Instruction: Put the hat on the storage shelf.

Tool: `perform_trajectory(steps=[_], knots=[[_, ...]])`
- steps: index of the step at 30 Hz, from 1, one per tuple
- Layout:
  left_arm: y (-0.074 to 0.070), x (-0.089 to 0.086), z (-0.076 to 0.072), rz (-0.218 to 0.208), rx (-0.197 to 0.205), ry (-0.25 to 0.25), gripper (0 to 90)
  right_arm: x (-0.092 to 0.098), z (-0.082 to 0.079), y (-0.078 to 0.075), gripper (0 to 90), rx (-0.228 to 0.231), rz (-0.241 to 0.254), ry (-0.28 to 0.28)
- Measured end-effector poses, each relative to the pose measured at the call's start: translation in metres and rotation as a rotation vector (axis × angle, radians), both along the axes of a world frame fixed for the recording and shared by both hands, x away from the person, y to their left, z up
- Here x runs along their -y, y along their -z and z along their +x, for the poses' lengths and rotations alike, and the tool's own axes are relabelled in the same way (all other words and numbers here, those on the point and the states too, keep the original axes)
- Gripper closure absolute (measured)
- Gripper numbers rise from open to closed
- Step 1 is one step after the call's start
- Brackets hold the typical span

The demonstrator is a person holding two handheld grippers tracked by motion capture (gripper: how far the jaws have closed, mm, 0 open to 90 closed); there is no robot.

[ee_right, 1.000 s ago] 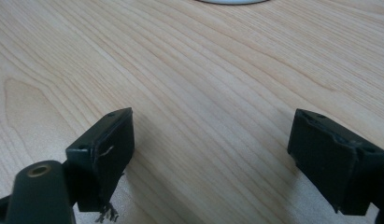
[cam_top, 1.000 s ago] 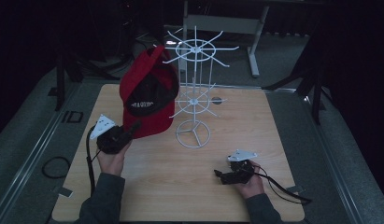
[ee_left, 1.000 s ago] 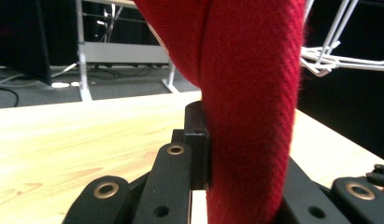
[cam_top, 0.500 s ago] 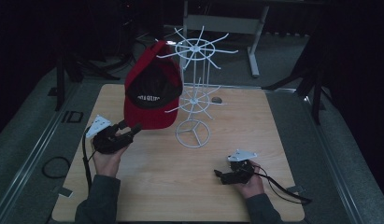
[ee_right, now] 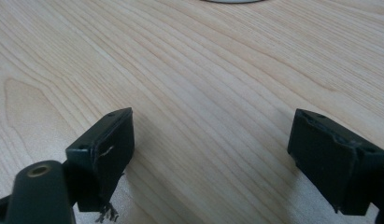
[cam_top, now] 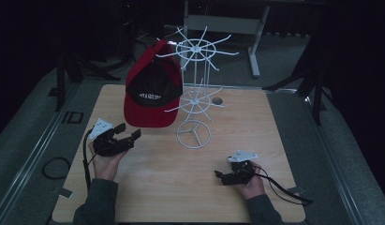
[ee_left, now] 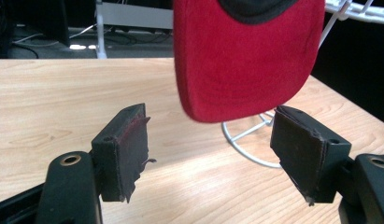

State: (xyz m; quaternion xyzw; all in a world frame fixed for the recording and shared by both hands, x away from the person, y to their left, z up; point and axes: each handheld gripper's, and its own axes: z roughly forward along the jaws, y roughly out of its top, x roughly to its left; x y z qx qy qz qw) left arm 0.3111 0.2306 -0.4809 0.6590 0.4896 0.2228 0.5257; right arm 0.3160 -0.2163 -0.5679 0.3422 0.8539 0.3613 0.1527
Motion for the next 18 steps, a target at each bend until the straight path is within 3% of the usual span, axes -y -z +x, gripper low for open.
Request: perform_trajectory(steps=[9, 18], knots=[[0.016, -0.001, -0.002, 0.02, -0.029, 0.003, 29.7, 0.0, 0.0, 0.0, 14.4, -0.001, 0.0, 0.0], [0.046, 0.0, -0.005, 0.05, -0.092, 0.011, 32.5, 0.0, 0.0, 0.0, 14.4, -0.001, 0.0, 0.001]])
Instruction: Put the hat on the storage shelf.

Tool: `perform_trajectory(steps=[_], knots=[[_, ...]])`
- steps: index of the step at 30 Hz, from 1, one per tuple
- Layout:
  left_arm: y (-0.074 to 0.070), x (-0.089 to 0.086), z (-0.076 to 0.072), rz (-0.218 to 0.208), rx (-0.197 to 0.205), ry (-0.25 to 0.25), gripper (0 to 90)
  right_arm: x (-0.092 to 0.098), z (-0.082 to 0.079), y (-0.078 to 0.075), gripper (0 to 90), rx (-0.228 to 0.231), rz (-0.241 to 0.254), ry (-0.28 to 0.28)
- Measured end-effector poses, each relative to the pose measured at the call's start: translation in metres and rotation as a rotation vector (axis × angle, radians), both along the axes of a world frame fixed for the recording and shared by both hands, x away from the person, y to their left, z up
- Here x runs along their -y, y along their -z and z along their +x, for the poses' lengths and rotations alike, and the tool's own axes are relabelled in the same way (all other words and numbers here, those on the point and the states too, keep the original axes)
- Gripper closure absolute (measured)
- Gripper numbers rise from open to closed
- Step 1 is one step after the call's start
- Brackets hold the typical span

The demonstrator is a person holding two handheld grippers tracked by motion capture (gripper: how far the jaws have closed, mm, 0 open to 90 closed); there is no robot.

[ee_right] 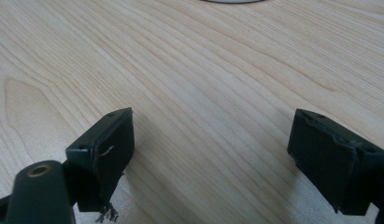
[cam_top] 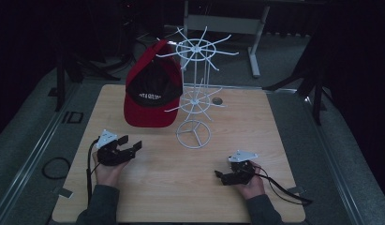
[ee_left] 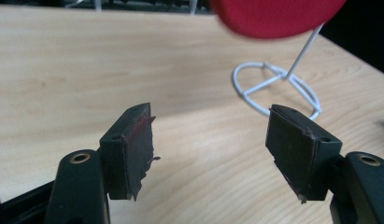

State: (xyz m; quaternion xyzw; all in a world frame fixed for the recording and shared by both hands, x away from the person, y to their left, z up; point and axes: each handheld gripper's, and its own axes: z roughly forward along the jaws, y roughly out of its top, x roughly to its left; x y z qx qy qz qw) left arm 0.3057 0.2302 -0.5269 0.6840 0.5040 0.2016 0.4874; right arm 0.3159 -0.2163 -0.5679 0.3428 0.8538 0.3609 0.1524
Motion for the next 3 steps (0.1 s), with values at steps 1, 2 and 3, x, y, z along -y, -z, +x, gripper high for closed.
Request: perform_trajectory(steps=[1, 2, 3], knots=[[0.0024, 0.0002, 0.0001, 0.007, -0.007, 0.0, 32.6, 0.0, 0.0, 0.0, 14.4, 0.0, 0.0, 0.0], [0.0024, 0.0002, 0.0001, 0.007, -0.007, 0.0, 32.6, 0.0, 0.0, 0.0, 14.4, 0.0, 0.0, 0.0], [0.0082, 0.0006, 0.0012, 0.036, -0.02, -0.005, 32.6, 0.0, 0.0, 0.0, 14.4, 0.0, 0.0, 0.0]])
